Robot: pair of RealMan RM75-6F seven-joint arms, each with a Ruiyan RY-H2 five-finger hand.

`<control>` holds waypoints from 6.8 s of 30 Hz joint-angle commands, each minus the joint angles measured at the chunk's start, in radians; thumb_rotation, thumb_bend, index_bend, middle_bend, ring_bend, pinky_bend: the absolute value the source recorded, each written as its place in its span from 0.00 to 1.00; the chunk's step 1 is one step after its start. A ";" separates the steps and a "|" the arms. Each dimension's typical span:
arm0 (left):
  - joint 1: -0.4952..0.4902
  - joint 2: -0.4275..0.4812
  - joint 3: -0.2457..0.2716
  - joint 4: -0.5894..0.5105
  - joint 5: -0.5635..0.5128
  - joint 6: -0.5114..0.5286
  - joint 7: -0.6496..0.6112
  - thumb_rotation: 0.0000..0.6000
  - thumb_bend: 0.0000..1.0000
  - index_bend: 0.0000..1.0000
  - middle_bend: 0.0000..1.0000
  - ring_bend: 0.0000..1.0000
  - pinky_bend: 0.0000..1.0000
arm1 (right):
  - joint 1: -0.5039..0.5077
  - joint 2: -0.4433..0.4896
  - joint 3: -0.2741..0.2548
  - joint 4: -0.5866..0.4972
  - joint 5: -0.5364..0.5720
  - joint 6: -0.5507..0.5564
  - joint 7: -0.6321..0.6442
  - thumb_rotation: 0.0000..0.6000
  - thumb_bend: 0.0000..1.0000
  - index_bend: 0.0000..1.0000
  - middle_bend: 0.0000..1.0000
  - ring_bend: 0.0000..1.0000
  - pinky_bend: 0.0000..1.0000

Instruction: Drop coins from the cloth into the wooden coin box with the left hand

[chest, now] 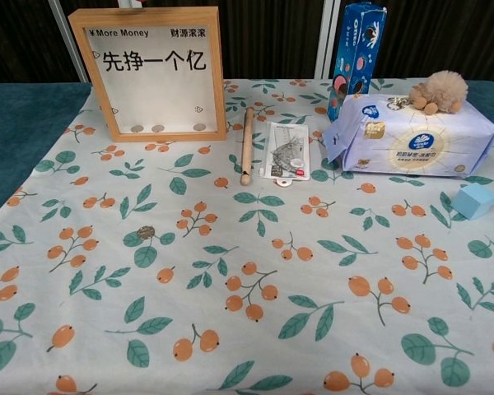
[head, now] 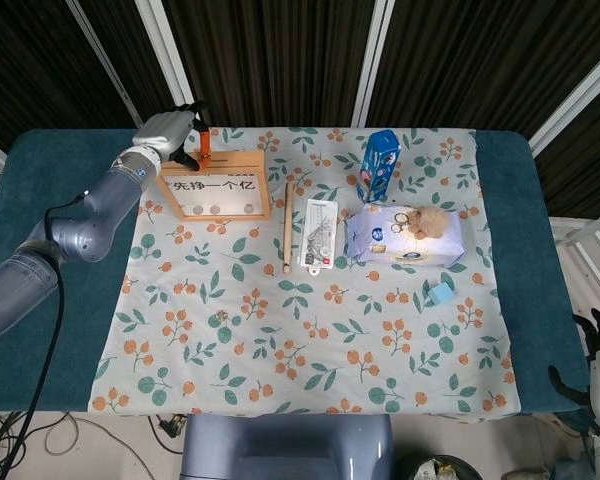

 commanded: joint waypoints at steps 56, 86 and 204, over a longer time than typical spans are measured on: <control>-0.072 -0.038 0.128 0.069 0.105 -0.024 -0.191 1.00 0.44 0.46 0.02 0.00 0.00 | -0.003 -0.003 0.009 -0.019 0.029 0.007 -0.004 1.00 0.37 0.17 0.05 0.00 0.00; 0.420 0.192 0.129 -0.701 0.486 0.934 -0.219 1.00 0.26 0.44 0.05 0.00 0.00 | 0.001 -0.009 0.016 -0.017 0.048 0.009 -0.024 1.00 0.37 0.17 0.05 0.00 0.00; 0.447 -0.291 0.267 -0.481 0.446 0.683 0.525 1.00 0.03 0.17 0.00 0.00 0.00 | -0.005 0.007 0.027 -0.019 0.068 0.007 0.003 1.00 0.37 0.17 0.05 0.00 0.00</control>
